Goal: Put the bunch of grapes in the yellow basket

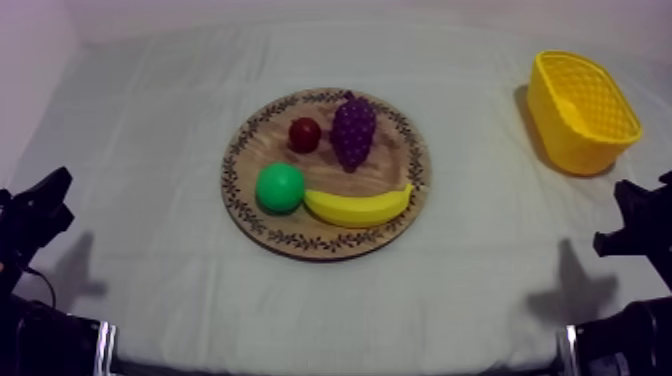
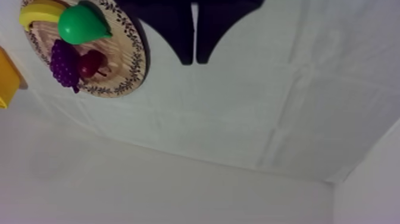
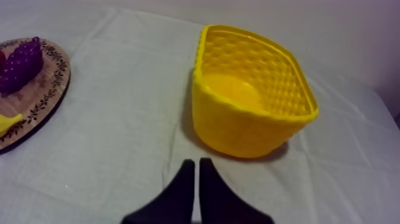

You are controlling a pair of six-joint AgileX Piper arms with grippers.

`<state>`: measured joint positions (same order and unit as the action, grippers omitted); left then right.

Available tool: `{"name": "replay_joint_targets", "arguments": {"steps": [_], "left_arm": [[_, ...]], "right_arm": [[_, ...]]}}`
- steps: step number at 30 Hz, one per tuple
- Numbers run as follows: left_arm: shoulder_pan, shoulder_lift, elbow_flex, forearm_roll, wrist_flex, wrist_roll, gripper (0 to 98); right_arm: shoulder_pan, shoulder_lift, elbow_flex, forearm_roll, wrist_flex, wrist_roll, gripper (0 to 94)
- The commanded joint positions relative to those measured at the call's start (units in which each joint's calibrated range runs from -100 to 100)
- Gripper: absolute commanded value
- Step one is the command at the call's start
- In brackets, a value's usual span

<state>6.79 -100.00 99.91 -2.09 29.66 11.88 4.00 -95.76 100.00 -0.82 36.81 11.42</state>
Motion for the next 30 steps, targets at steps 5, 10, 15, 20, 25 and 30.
{"name": "replay_joint_targets", "arguments": {"steps": [5, 10, 15, 20, 25, 30], "left_arm": [[0.0, 0.0, 0.0, 0.01, 0.0, 0.0, 0.1], [0.0, 0.0, 0.0, 0.01, 0.0, 0.0, 0.1], [0.0, 0.0, 0.0, 0.01, 0.0, 0.0, 0.1], [0.0, 0.0, 0.0, 0.01, 0.0, 0.0, 0.1], [0.0, 0.0, 0.0, 0.01, 0.0, 0.0, 0.1], [0.0, 0.0, 0.0, 0.01, 0.0, 0.0, 0.1]], "right_arm": [[0.0, 0.0, 0.0, 0.0, 0.0, 0.0, 0.4], [0.0, 0.0, 0.0, 0.0, 0.0, 0.0, 0.5], [0.4, 0.0, 0.0, 0.0, 0.1, -0.8, 0.7], [0.4, 0.0, 0.0, -0.8, -0.1, -1.0, 0.7], [0.7, 0.3, -0.2, -3.0, -1.9, 1.0, 0.5], [0.0, 4.5, -3.1, -3.1, -3.9, 1.5, 0.5]]}}
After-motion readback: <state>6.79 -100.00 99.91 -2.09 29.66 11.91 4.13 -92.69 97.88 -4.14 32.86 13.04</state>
